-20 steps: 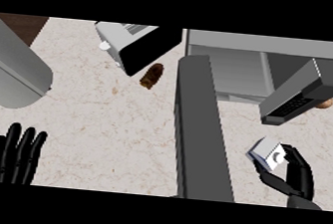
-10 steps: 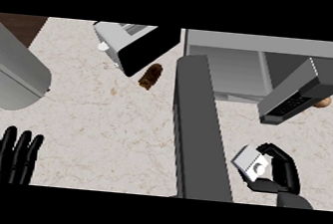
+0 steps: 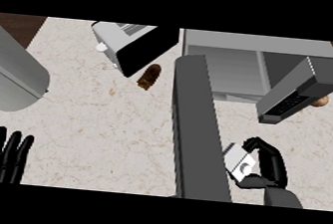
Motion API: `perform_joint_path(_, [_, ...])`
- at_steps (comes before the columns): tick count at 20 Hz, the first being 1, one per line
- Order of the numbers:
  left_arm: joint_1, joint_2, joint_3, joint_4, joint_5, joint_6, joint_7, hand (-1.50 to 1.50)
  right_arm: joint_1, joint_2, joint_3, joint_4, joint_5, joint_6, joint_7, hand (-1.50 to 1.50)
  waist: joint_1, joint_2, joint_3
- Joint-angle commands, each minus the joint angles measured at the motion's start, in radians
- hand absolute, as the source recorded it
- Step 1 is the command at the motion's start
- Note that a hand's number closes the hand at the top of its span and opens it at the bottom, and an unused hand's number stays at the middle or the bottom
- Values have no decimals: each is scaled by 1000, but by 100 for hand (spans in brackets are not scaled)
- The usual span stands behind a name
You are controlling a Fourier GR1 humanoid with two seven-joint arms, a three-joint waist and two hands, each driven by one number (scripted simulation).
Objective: Pick up the milk, place it into the microwave and close the microwave
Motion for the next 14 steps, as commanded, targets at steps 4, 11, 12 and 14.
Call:
perform_joint_path(4, [88, 46, 66, -54, 89, -58, -37, -150, -15, 47, 56, -207, 8, -44, 129, 150, 5, 0, 0])
perform_joint_path(11, [33, 1, 53, 35, 53, -34, -65, -150, -192, 88, 61, -157, 93, -267, 284, 150, 9, 4, 1])
perform_joint_path(12, [94, 29, 77, 33, 74, -70, -113, -150, -257, 82, 48, -126, 95, -283, 333, 150, 19, 3, 1])
perform_joint_path(14, [29, 36, 107, 51, 109, -78, -74, -150, -336, 82, 24, -54, 117, -354, 353, 150, 17, 7, 1])
